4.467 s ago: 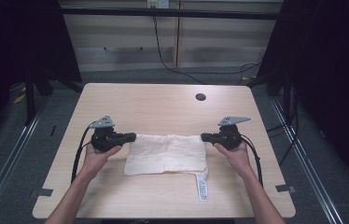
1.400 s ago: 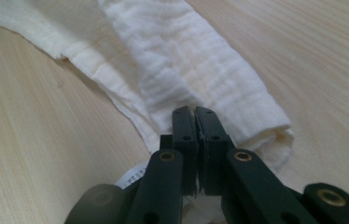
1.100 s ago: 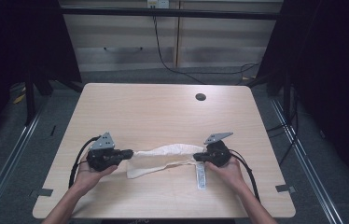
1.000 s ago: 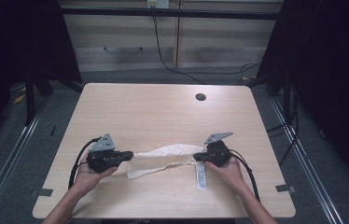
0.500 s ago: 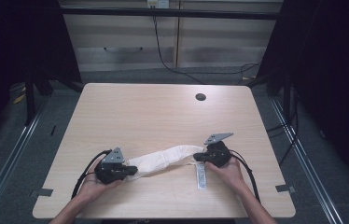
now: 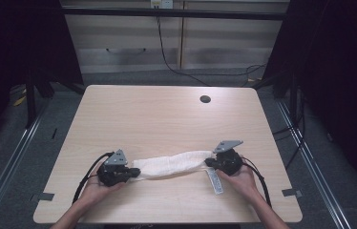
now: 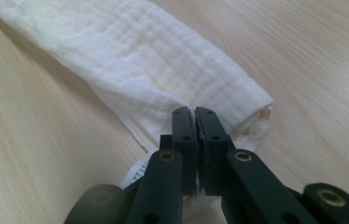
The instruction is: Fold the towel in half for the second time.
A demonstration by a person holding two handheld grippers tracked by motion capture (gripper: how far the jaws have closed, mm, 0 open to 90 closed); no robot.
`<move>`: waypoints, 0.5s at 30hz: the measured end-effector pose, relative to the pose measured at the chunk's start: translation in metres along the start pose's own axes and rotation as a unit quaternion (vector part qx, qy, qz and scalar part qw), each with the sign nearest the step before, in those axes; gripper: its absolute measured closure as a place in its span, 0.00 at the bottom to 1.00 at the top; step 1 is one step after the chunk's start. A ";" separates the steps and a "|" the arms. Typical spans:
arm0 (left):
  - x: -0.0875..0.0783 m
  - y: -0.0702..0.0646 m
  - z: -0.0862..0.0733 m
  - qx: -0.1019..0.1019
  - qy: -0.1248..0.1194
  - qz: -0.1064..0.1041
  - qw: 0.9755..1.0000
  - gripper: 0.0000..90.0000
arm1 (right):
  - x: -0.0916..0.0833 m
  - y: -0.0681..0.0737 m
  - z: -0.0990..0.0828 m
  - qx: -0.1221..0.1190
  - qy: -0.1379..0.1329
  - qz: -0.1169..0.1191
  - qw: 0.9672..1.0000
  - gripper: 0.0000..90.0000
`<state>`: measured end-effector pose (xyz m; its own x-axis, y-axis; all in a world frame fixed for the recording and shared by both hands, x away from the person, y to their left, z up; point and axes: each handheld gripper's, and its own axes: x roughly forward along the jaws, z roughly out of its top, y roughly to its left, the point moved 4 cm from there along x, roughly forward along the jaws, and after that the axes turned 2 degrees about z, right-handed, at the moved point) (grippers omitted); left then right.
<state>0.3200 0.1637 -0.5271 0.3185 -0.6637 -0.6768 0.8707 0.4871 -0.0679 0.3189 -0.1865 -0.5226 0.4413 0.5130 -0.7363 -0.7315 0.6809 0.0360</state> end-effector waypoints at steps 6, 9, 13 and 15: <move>0.002 0.008 0.001 -0.010 -0.004 0.009 1.000 0.96 | -0.009 0.009 -0.009 -0.006 -0.018 -0.009 1.000 0.97; 0.002 0.007 0.001 -0.003 -0.003 0.015 1.000 0.96 | -0.011 0.013 -0.012 -0.011 -0.015 -0.006 1.000 0.97; 0.004 0.012 0.003 -0.013 -0.004 0.018 1.000 0.96 | -0.010 0.012 -0.012 -0.003 -0.011 -0.007 1.000 0.97; 0.007 0.017 0.007 -0.011 0.002 0.026 1.000 0.96 | -0.007 0.009 -0.009 0.006 -0.012 -0.009 1.000 0.97</move>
<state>0.3397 0.1638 -0.5277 0.3617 -0.6348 -0.6828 0.8442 0.5338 -0.0490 0.3042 -0.1892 -0.5232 0.4672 0.5120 -0.7208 -0.7170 0.6964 0.0299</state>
